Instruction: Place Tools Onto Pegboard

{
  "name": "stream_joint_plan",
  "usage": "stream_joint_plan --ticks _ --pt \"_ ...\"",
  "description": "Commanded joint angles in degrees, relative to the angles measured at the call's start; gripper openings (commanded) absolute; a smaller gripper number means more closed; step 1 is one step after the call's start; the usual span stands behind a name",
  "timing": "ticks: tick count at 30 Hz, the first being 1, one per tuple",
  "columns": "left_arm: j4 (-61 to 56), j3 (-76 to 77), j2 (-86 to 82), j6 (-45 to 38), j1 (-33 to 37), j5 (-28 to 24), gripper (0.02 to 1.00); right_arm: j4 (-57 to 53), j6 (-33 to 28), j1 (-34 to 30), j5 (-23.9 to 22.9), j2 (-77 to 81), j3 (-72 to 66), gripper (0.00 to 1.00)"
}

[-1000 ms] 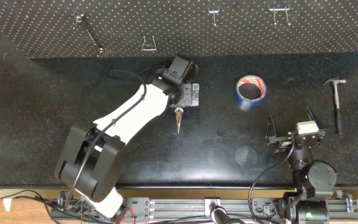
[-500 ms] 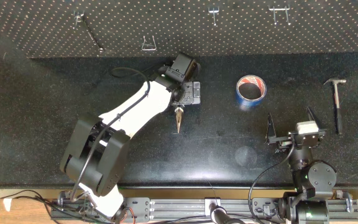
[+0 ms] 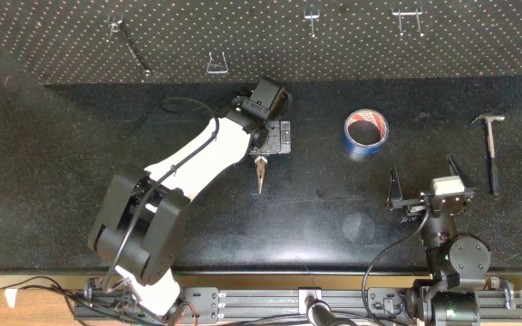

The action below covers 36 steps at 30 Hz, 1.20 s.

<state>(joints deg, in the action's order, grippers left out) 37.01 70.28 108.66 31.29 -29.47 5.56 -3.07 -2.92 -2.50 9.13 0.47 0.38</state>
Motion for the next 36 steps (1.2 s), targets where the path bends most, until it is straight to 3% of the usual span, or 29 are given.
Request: stream_joint_plan --ticks 1,4,10,36 --pt "0.0 0.9 1.3 -0.5 -0.3 1.5 0.904 -0.3 -0.6 -0.2 0.5 -0.4 -0.2 0.998" --pt "0.0 0.9 1.4 -0.5 -0.3 1.6 0.774 -0.3 -0.6 -0.2 0.5 -0.4 -0.2 1.0" --pt "0.0 0.9 1.4 -0.4 -0.3 1.5 0.652 -0.3 -0.6 -0.2 0.5 -0.4 -0.2 0.998" --pt "-0.4 0.9 1.4 -0.4 -0.3 1.3 0.531 -0.3 -0.6 -0.2 0.5 -0.4 -0.2 0.998"
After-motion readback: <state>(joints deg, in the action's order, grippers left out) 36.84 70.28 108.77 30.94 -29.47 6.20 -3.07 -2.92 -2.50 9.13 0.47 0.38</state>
